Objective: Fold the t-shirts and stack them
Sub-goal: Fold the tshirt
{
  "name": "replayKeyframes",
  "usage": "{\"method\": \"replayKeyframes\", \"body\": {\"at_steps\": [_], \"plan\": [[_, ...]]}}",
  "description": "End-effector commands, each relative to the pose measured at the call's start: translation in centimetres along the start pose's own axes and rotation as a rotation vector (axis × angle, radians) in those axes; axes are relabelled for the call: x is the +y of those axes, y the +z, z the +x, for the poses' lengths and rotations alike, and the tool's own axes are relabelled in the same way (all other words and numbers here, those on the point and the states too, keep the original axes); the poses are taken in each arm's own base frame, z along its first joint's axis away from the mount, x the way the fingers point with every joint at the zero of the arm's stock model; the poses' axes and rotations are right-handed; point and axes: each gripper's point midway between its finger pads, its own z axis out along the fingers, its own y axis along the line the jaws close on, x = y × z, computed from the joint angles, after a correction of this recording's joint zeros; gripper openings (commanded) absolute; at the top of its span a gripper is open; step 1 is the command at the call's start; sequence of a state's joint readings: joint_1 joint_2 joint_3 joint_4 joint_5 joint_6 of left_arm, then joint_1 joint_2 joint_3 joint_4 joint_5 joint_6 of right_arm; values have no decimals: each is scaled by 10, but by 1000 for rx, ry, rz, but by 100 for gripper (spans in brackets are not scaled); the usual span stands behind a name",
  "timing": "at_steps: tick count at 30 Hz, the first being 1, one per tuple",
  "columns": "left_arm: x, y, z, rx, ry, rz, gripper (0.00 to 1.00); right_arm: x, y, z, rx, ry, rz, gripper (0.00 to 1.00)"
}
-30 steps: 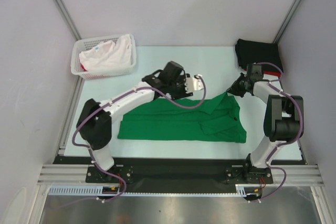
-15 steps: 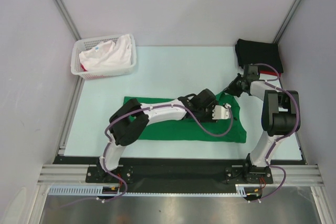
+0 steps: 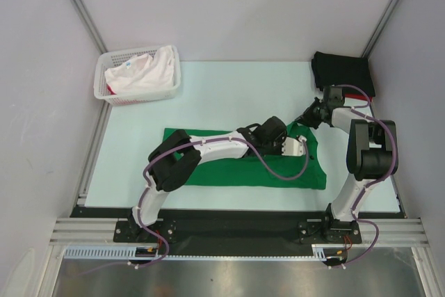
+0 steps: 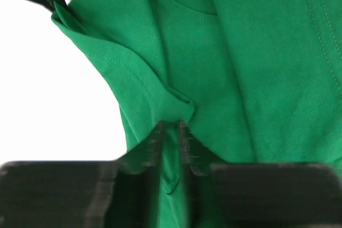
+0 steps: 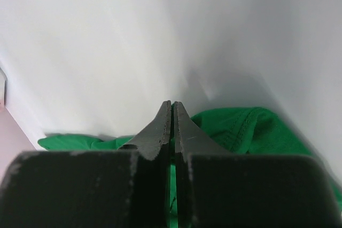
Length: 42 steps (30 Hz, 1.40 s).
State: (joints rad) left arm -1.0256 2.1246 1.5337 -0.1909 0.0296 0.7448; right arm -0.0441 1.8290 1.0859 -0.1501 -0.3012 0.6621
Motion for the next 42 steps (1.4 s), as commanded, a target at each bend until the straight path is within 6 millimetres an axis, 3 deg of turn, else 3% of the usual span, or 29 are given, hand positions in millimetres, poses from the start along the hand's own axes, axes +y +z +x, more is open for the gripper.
{"method": "replayKeyframes", "body": {"at_steps": [1,3,8,11,14,15,18,23,27,33,40,42], "plan": [[-1,4,-11,-45,30,19,26,13,-11,-10,-36,-13,-47,0],[-7,6,-13,-53,41,44,31,12,-12,-10,-36,-13,-48,0],[-15,11,-16,-63,40,84,32,9,-15,-11,-38,-8,-48,0],[-18,14,-12,-50,36,85,20,8,-16,-11,-41,-9,-44,0],[-21,15,-8,-38,35,92,0,7,-18,-11,-41,-11,-42,0],[-20,15,-6,-29,31,86,0,8,-19,-11,-42,-12,-43,0],[-13,6,-9,-27,-5,78,0,9,-25,-11,-50,-33,-34,0],[5,-27,-25,-79,-110,125,0,6,-50,-3,-61,-82,-3,0],[0,-53,-25,-111,-139,197,0,-8,-78,17,-54,-135,47,0],[-31,-78,-14,-161,-148,360,0,-35,-112,70,-2,-135,104,0],[-53,-83,2,-171,-160,481,0,-60,-132,123,57,-56,131,0],[-61,-82,3,-178,-152,523,0,-66,-134,129,57,-24,144,0]]}}
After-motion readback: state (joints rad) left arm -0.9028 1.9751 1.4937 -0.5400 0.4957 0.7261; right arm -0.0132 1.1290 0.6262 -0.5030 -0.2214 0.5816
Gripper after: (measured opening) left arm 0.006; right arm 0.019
